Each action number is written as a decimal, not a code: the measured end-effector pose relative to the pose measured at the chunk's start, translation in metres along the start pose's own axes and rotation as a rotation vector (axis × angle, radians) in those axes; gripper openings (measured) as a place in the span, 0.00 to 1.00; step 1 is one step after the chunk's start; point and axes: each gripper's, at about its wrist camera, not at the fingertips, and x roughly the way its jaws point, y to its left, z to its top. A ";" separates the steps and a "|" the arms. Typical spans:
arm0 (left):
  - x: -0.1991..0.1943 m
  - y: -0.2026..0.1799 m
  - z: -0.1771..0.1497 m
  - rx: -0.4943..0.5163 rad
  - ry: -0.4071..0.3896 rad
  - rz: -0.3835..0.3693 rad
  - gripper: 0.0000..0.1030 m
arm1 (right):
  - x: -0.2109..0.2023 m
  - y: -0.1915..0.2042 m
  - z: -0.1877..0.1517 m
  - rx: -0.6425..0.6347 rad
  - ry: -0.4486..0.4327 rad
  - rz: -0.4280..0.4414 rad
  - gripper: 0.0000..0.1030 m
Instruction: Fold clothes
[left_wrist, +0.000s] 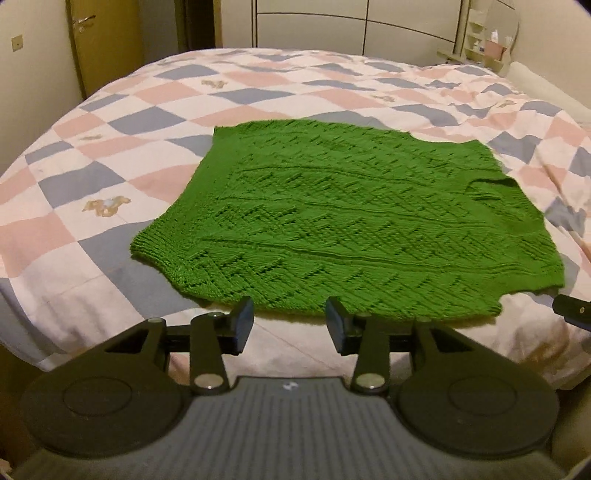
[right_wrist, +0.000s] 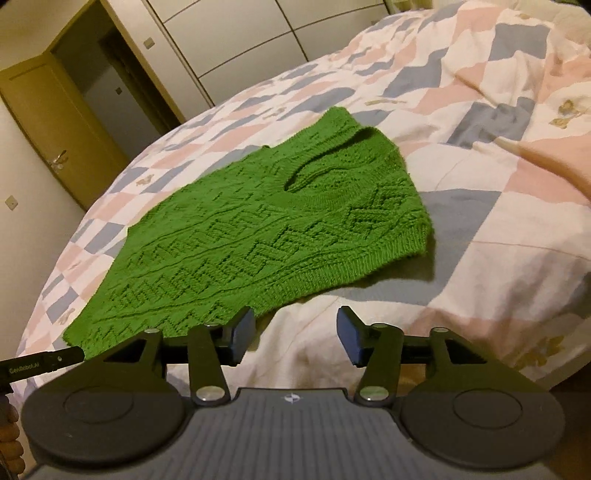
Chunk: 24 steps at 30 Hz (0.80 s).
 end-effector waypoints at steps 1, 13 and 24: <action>-0.004 -0.001 -0.001 0.004 -0.008 -0.004 0.38 | -0.004 0.002 -0.002 -0.003 -0.004 0.000 0.52; -0.050 -0.013 -0.018 0.053 -0.076 -0.057 0.46 | -0.047 0.026 -0.020 -0.079 -0.052 -0.072 0.69; -0.056 -0.015 -0.020 0.063 -0.087 -0.059 0.49 | -0.059 0.036 -0.025 -0.115 -0.065 -0.106 0.76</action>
